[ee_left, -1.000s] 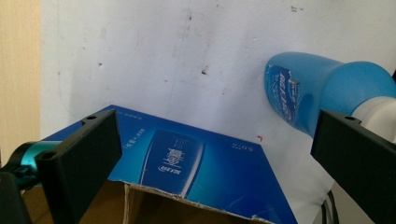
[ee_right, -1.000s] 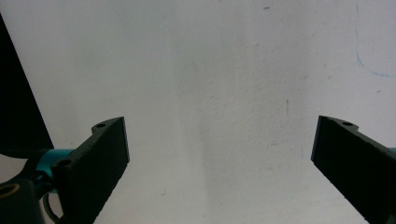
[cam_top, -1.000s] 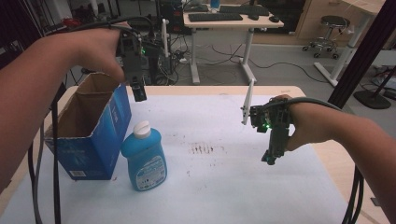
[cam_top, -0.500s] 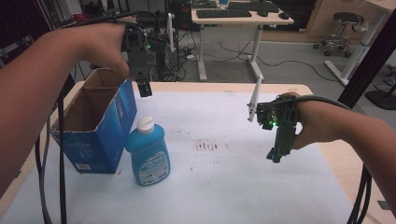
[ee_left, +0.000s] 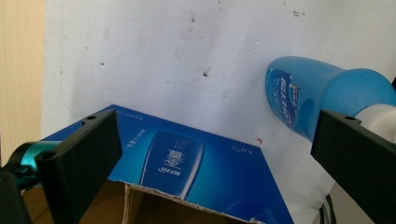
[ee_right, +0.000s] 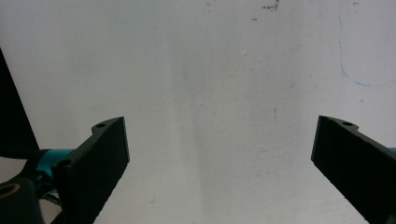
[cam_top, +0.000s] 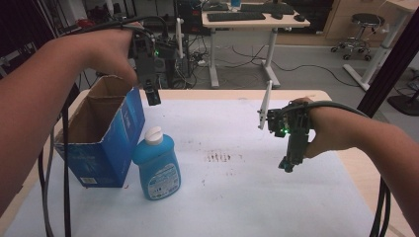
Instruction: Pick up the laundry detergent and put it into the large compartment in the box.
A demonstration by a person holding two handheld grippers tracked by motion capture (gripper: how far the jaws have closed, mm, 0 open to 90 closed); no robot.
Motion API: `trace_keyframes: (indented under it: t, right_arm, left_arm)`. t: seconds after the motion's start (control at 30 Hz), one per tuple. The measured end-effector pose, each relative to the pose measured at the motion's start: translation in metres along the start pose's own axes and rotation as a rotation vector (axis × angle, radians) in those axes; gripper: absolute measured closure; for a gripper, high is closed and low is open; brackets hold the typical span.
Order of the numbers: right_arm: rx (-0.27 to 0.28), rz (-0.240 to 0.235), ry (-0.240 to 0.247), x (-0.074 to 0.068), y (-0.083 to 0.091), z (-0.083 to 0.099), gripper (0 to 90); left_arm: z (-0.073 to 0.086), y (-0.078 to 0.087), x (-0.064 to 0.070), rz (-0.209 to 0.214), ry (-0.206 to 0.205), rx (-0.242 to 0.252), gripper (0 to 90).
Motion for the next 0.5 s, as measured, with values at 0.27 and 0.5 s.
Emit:
trace_keyframes:
  t: [0.27,0.5]
  right_arm:
    - [-0.005,0.001,0.0,-0.001,-0.001,-0.001,3.2]
    - [-0.017,0.004,-0.006,-0.001,-0.002,0.0,3.2]
  left_arm:
    - [0.0,0.001,0.001,0.002,-0.004,0.005,1.7]
    - [0.007,0.012,0.009,0.012,0.011,0.045,1.7]
Point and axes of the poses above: each handheld gripper's, and its own axes: y roughly backward along the jaws, z roughly out of its underside, x roughly to its right, the point moved 2 cm from there along -y, roughly forward along the jaws, and after that the axes turned 5 degrees about y, right-handed, at the moved point
